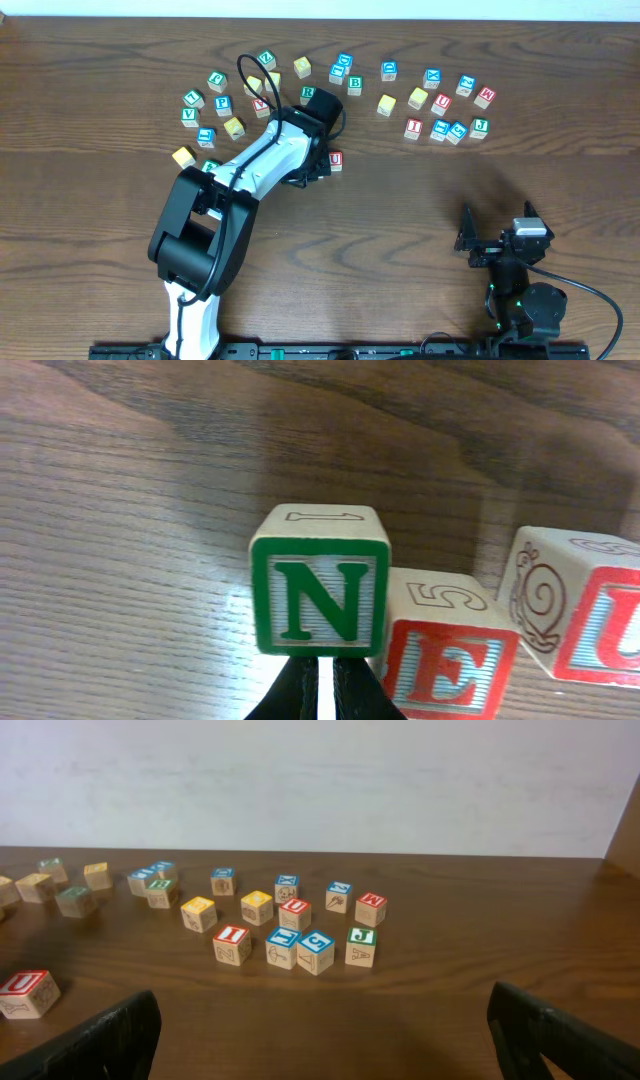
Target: Spell out NEURIPS
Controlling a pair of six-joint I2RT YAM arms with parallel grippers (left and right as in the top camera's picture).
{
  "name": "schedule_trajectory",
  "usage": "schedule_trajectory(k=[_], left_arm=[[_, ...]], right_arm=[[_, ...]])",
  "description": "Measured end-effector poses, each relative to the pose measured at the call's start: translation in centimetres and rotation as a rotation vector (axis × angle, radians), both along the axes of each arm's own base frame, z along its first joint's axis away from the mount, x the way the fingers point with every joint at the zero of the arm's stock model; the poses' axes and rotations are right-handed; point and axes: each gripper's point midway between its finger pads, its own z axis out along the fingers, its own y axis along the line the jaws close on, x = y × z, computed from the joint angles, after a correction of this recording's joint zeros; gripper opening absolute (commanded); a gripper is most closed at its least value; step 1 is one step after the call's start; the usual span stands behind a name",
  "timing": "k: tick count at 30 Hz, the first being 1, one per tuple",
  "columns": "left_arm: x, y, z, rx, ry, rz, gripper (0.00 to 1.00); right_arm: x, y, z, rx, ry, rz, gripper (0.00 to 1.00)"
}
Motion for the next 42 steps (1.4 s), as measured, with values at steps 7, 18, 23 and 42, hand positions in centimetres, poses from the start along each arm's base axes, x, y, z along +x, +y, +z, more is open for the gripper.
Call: schedule_trajectory(k=[7,18,23,42], left_arm=[[0.2,0.4,0.0,0.025,-0.011,-0.005,0.08],[0.6,0.8,0.1,0.048,-0.031,-0.008,0.08],[0.7,0.8,0.1,0.048,-0.035,-0.008,0.08],[1.4,1.4,0.2,0.063,-0.058,-0.015,0.08]], right_arm=[[0.0,0.0,0.0,0.0,0.0,0.0,0.99],[0.0,0.0,0.0,0.0,0.0,0.0,0.99],[0.0,0.0,0.0,0.0,0.0,0.0,0.99],[0.0,0.0,0.0,0.0,0.0,0.0,0.99]])
